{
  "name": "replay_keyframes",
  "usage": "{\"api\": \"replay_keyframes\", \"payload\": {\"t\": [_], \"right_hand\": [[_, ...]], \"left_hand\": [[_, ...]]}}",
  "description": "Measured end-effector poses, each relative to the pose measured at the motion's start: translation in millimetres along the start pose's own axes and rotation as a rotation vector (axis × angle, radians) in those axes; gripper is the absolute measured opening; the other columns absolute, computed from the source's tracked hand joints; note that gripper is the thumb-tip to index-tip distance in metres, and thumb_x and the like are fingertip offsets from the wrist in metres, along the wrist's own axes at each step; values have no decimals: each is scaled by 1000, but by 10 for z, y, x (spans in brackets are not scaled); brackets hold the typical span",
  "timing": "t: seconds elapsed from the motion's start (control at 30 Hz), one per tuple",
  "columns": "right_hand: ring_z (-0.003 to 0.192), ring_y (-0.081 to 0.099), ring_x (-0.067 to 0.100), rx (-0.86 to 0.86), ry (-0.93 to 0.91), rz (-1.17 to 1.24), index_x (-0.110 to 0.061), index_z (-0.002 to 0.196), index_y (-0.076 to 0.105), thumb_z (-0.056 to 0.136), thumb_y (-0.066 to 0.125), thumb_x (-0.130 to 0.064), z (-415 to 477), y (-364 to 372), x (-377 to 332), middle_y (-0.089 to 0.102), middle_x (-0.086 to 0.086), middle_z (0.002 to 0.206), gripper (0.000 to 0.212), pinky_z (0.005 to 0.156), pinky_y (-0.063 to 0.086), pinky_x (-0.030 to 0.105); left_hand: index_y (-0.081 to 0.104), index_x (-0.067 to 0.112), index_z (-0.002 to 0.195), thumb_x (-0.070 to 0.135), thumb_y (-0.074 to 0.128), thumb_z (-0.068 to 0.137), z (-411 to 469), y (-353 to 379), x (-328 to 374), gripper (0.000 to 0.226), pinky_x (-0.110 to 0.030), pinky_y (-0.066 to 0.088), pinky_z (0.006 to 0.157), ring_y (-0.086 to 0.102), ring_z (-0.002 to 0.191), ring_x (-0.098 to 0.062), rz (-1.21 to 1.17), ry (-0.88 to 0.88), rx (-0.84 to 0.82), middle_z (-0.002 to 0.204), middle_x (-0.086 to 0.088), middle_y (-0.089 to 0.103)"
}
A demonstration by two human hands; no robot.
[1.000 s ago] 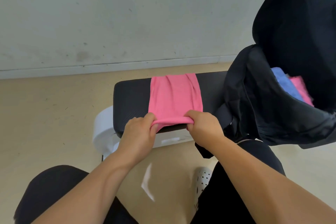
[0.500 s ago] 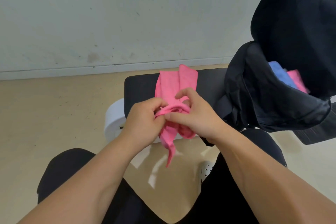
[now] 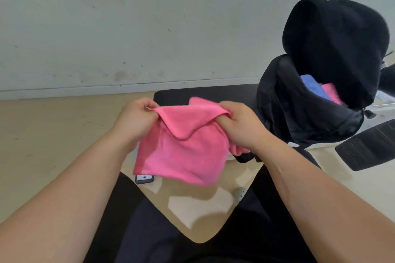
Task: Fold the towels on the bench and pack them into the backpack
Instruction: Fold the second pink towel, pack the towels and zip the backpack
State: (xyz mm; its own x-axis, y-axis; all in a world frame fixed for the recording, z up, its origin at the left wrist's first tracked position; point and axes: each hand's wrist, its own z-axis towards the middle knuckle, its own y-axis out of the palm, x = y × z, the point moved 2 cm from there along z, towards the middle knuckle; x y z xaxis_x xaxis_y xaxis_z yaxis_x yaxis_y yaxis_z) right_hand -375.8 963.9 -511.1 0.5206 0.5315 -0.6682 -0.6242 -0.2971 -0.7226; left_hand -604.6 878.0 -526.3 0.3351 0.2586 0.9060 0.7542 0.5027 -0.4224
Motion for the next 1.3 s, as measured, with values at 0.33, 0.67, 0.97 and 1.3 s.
{"api": "replay_keyframes", "payload": {"t": [0.33,0.67,0.97,1.3], "right_hand": [[80,60,10,-49,12,24,-22,87,66,85,60,-21,215,24,-464,66,-9,84,6,63,43,26],[80,61,22,-141,198,-374,-24,78,64,80,56,-14,434,350,614,66,-4,81,13,62,44,29],[72,53,23,-6,311,57,-10,78,59,98,42,-23,1012,601,937,63,4,77,29,62,41,34],[91,57,30,-125,234,-505,-19,89,53,98,34,-36,2038,634,1165,65,6,101,27,72,40,35]], "left_hand": [[69,23,83,9,64,77,-276,296,276,16,-44,58,73,68,74,-21,53,289,-156,76,2,72],[59,14,75,-2,43,79,276,148,-219,24,-27,33,47,50,49,-20,352,162,45,61,0,57],[55,20,79,27,68,87,866,157,-752,17,-29,35,53,54,64,-18,367,22,-44,76,2,60],[64,13,88,17,58,95,1828,402,-824,10,-30,41,65,58,79,-24,433,-5,-117,84,1,62]]}}
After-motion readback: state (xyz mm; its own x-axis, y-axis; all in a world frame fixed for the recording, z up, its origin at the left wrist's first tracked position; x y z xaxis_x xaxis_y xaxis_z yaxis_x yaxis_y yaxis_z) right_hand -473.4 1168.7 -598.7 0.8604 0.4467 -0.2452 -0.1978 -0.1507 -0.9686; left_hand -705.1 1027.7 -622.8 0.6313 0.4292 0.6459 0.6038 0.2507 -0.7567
